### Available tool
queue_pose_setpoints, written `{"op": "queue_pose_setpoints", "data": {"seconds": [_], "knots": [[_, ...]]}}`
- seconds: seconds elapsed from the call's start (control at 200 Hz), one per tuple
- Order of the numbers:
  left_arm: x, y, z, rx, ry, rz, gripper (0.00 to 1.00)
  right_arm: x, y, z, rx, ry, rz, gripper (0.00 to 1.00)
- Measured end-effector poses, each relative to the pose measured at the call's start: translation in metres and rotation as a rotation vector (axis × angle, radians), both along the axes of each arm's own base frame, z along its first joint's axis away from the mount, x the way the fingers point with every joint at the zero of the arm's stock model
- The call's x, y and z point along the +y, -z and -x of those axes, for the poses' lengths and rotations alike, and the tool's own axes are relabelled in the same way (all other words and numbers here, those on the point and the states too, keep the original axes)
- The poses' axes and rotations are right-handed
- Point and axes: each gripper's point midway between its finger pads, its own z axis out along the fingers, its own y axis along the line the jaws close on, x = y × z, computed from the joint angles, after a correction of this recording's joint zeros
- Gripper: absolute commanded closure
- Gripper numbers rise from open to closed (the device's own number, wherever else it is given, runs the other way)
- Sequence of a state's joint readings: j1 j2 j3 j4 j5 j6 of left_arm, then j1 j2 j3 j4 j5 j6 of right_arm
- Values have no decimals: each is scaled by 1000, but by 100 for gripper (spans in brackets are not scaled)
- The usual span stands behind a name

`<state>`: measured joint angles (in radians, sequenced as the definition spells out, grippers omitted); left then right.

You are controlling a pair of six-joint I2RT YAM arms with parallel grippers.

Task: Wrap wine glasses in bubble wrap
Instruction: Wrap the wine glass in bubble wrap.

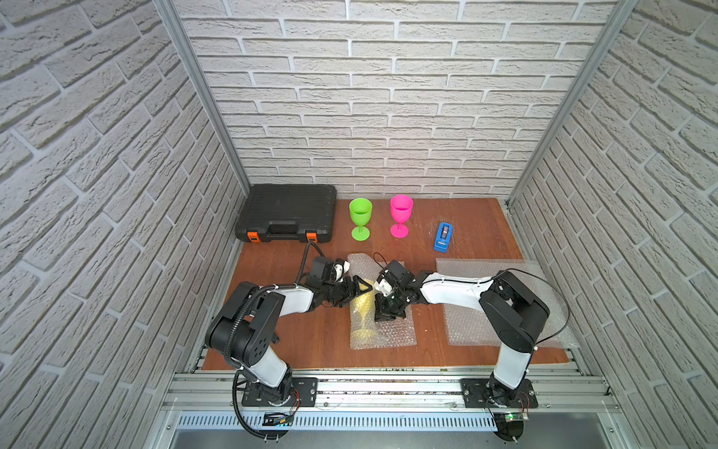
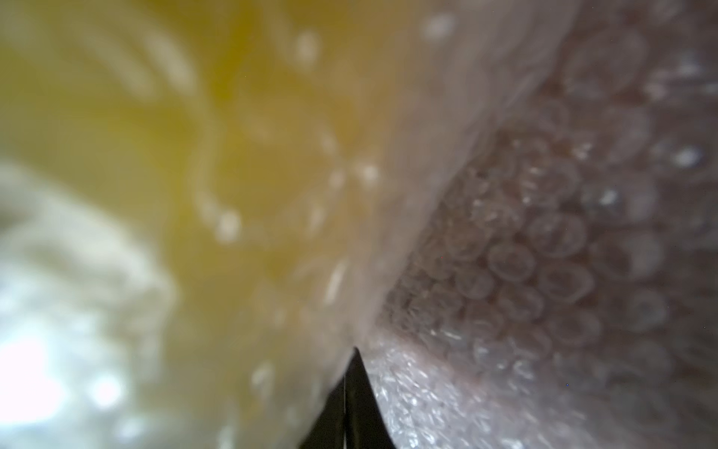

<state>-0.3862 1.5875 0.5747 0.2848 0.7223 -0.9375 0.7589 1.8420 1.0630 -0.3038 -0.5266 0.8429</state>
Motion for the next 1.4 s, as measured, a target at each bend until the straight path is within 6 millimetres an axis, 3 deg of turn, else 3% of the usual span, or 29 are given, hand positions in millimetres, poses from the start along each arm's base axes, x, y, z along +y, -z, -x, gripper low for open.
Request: {"op": "queue_pose_setpoints", "data": {"seconds": [0.165,0.36,0.55,0.715,0.84,1.05,1.2,1.4], "knots": [[3,-4,-2,-16,-13,-3,25,3,5,6,25,16,-52,94],[4,-3,-4,-21,-23,-12,27,-9,18,33,86,-12,-20,93],[7,3,-1,-7,-26,-38,27,-5,18,53,137,-45,-75,93],[8,2,-3,-11,-17,-61,28,-7,13,55,146,-53,-81,93],[9,2,-3,-11,-13,-75,29,-14,6,40,106,-30,-45,92],[9,2,-2,-15,-3,-84,29,-16,-8,-17,2,55,-24,92],[8,2,0,-14,13,-94,29,-9,3,-60,-31,102,-7,92],[9,0,-3,-21,26,-145,29,-6,17,-94,-34,140,9,93]]}}
